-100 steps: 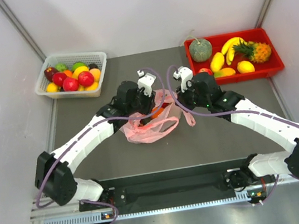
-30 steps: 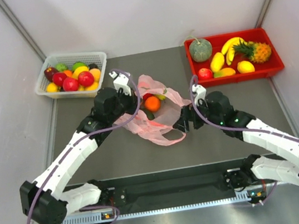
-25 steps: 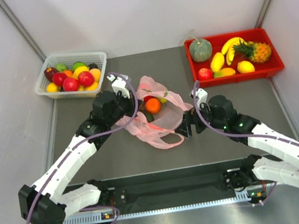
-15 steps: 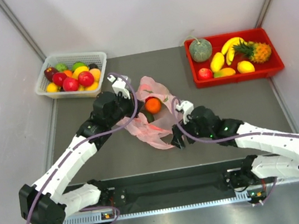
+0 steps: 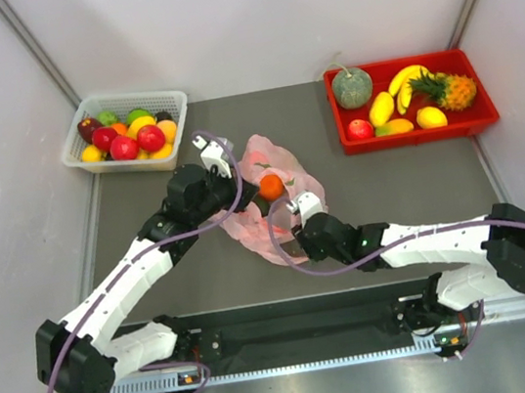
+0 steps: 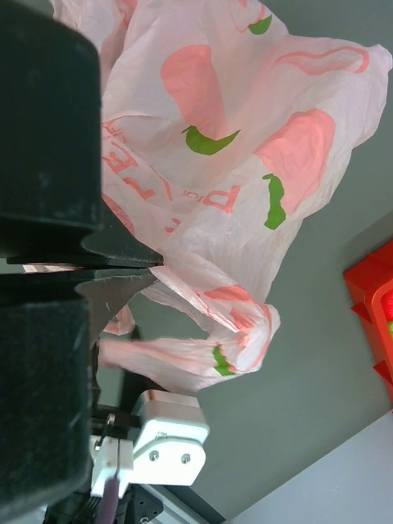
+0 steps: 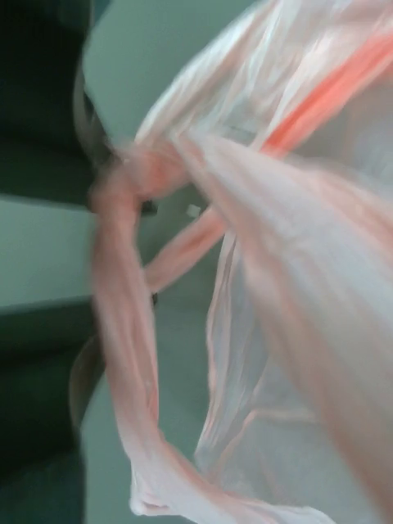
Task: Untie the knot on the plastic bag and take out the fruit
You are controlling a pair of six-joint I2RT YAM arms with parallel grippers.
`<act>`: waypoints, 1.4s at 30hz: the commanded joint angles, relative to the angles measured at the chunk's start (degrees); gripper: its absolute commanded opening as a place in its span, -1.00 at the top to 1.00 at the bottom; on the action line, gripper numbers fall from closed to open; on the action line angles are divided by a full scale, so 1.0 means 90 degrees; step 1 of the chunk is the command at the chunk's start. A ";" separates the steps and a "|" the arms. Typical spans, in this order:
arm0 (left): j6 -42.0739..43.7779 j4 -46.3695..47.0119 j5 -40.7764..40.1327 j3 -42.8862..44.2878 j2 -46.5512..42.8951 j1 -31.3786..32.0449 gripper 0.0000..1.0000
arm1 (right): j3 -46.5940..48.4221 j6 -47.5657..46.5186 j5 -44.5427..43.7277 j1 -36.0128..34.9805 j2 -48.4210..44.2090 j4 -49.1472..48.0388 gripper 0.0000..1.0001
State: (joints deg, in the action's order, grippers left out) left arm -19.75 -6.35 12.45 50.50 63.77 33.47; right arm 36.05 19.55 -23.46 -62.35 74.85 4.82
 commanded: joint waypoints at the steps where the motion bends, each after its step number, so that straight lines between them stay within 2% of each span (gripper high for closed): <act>1: -0.0149 0.0500 0.0092 -0.0064 0.0063 0.0031 1.00 | 0.0038 -0.0151 0.0866 -0.0075 0.0004 -0.1004 0.23; 3: -0.0189 0.0530 0.0072 -0.0064 0.0073 0.0031 1.00 | 0.0008 -0.0141 0.1609 -0.0075 -0.0016 -0.1131 0.66; 6: -0.0237 0.0588 0.0052 -0.0045 0.0141 0.0031 1.00 | -0.0060 -0.0141 0.2225 -0.0094 -0.0191 -0.1151 0.96; 10: -0.0315 0.0657 0.0062 -0.0045 0.0210 0.0031 1.00 | -0.0090 -0.0219 0.3141 -0.0318 -0.0707 -0.1180 1.00; 12: -0.0335 0.0657 0.0062 -0.0045 0.0277 0.0031 1.00 | 0.0026 -0.0258 0.3164 -0.0484 -0.0864 -0.1112 1.00; 13: -0.0335 0.0657 0.0062 -0.0035 0.0297 0.0031 1.00 | 0.0105 -0.0278 0.3067 -0.0562 -0.0894 -0.1015 0.96; 14: -0.0345 0.0715 0.0072 -0.0025 0.0317 0.0031 1.00 | 0.0173 -0.0268 0.2650 -0.0717 -0.0933 -0.0734 0.82; 15: -0.0355 0.0841 0.0072 -0.0006 0.0336 0.0040 1.00 | 0.0338 -0.0268 0.2317 -0.0777 -0.0953 -0.0595 0.35; 18: -0.0355 0.0745 -0.0006 0.0101 0.0453 0.0031 1.00 | 0.0660 -0.0346 0.2041 -0.1040 -0.1050 0.0010 -0.16; 19: -0.0364 0.0735 -0.0025 0.0160 0.0492 0.0040 1.00 | 0.0739 -0.0404 0.2002 -0.1331 -0.1109 0.0108 -0.21; 21: -0.0345 0.0735 0.0023 0.0287 0.0600 0.0040 1.00 | 0.0983 -0.0551 0.1632 -0.1655 -0.1236 0.0343 -0.29; 27: -0.0365 0.0735 0.0491 0.0531 0.0834 0.0099 1.00 | 0.1530 -0.0824 0.1369 -0.2038 -0.1578 0.0568 -0.30; 28: -0.0355 0.0735 0.0647 0.0560 0.0864 0.0128 1.00 | 0.1589 -0.0815 0.0603 -0.2037 -0.1530 0.0636 -0.29; 31: -0.0355 0.0549 0.0726 0.0619 0.0903 0.0177 1.00 | 0.2135 -0.0970 -0.0514 -0.1775 -0.0926 0.1336 -0.23; 34: -0.0325 0.0520 0.0707 0.0648 0.0913 0.0177 1.00 | 0.2468 -0.1292 -0.1005 -0.1502 -0.0261 0.1554 -0.25; 37: -0.0306 0.0403 0.0755 0.0717 0.0923 0.0177 1.00 | 0.2499 -0.1595 -0.0910 -0.1131 0.0150 0.1380 -0.27; 42: -0.0199 0.0198 0.0824 0.0805 0.0923 0.0187 1.00 | 0.1942 -0.1811 -0.0021 -0.0466 0.0414 0.0804 -0.35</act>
State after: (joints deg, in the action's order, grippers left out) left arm -22.50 -4.51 18.41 55.22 71.90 34.94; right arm 55.16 6.02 -26.13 -68.82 78.43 15.03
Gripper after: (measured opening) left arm 0.012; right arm 0.667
